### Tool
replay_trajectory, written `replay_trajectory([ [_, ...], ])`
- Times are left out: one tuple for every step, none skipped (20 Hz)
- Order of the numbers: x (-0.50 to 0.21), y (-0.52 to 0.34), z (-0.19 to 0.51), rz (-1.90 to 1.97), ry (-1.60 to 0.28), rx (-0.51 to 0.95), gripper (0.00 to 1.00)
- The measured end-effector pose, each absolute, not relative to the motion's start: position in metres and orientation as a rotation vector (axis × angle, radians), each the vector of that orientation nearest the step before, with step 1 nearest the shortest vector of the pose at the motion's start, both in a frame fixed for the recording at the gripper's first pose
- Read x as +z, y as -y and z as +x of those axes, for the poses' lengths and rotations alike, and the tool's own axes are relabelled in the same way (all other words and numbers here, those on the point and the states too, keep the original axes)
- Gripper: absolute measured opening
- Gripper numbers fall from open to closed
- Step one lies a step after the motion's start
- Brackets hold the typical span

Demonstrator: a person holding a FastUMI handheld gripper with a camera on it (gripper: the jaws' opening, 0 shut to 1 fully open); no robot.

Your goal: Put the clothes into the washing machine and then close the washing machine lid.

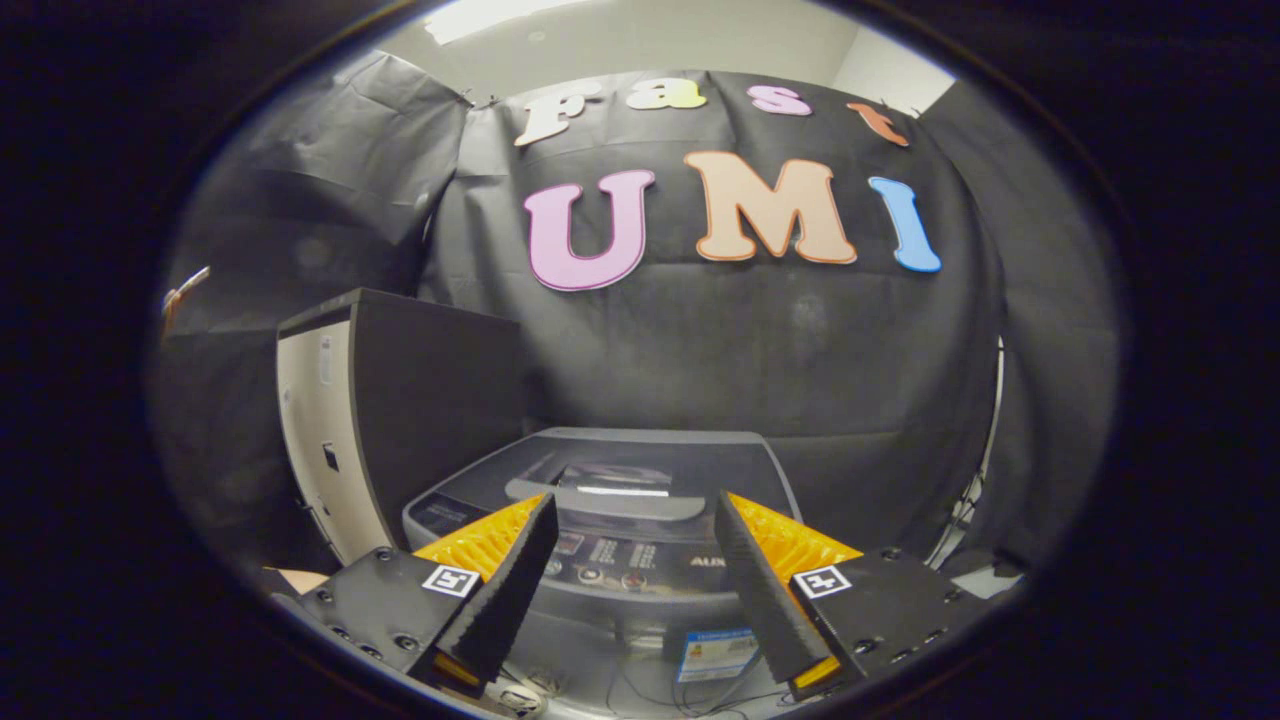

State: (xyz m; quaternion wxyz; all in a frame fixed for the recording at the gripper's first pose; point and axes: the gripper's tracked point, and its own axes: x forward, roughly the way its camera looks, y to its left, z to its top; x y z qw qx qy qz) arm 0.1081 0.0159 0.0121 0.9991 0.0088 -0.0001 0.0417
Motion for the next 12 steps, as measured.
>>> replay_trajectory([
  [0.006,-0.011,0.102,0.019,-0.007,0.072,0.98],
  [0.000,-0.008,0.094,0.019,-0.011,0.062,0.98],
  [-0.003,-0.005,0.089,0.021,-0.015,0.051,0.98],
  [-0.006,-0.003,0.084,0.022,-0.016,0.043,0.98],
  [-0.008,0.000,0.079,0.021,-0.016,0.035,0.98],
  [-0.009,0.002,0.074,0.020,-0.016,0.027,0.98],
  [-0.010,0.004,0.071,0.021,-0.021,0.018,0.98],
  [-0.012,0.006,0.068,0.025,-0.022,0.011,0.98],
  [-0.012,0.008,0.065,0.029,-0.021,0.005,0.98],
  [-0.014,0.010,0.062,0.033,-0.022,-0.004,0.98],
  [-0.013,0.012,0.059,0.038,-0.022,-0.013,0.98],
  [-0.017,0.014,0.058,0.038,-0.027,-0.021,0.98],
])
